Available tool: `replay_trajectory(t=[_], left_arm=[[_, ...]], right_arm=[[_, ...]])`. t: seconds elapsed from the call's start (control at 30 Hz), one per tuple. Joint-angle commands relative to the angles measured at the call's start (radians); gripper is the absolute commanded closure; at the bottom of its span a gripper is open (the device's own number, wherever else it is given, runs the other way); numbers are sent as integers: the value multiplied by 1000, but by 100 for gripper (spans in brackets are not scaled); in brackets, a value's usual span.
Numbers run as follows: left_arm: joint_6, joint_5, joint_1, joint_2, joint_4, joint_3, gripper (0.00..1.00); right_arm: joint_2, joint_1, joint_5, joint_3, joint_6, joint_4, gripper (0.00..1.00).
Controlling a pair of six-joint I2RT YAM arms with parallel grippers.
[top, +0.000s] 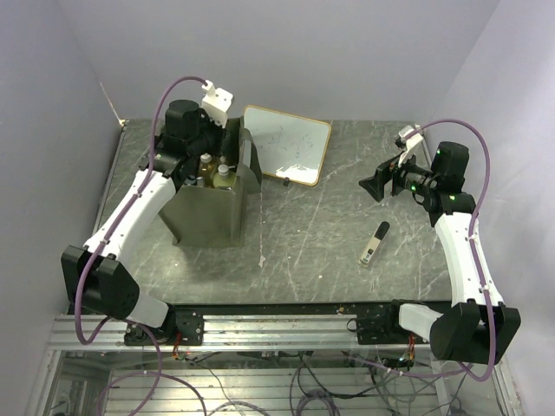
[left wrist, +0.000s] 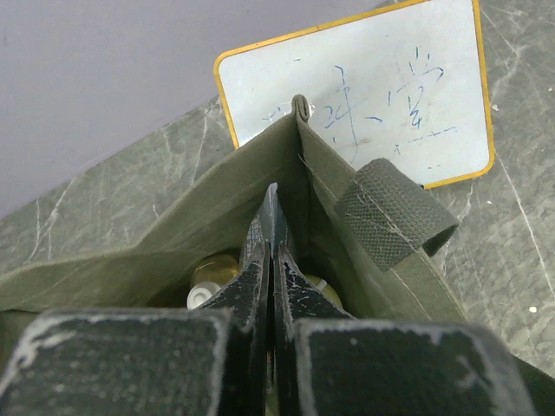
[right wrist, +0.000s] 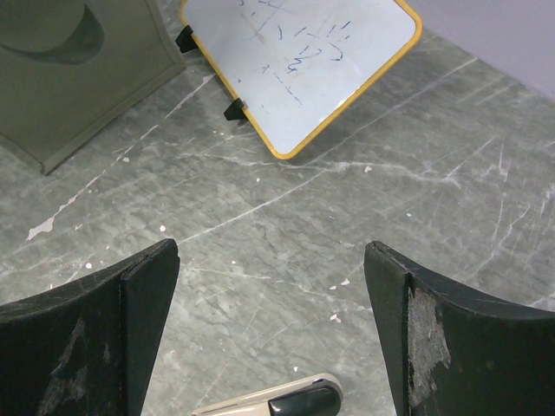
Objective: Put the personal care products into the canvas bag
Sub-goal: Place the care product in the canvas bag.
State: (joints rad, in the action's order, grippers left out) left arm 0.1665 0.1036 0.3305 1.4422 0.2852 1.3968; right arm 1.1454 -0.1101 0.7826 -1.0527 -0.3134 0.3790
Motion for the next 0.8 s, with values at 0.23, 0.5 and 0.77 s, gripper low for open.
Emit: replay_trajectory(t=[0.23, 0.5, 0.77], left_arm=[[61, 70, -5, 70, -124, -13, 93], [49, 20, -5, 91, -32, 57, 93], [133, 54, -5, 143, 3, 53, 93]], right_arm=[[6, -4, 14, 13, -11, 4, 12], [9, -4, 17, 14, -9, 4, 12], [4, -4, 18, 19, -9, 3, 11]])
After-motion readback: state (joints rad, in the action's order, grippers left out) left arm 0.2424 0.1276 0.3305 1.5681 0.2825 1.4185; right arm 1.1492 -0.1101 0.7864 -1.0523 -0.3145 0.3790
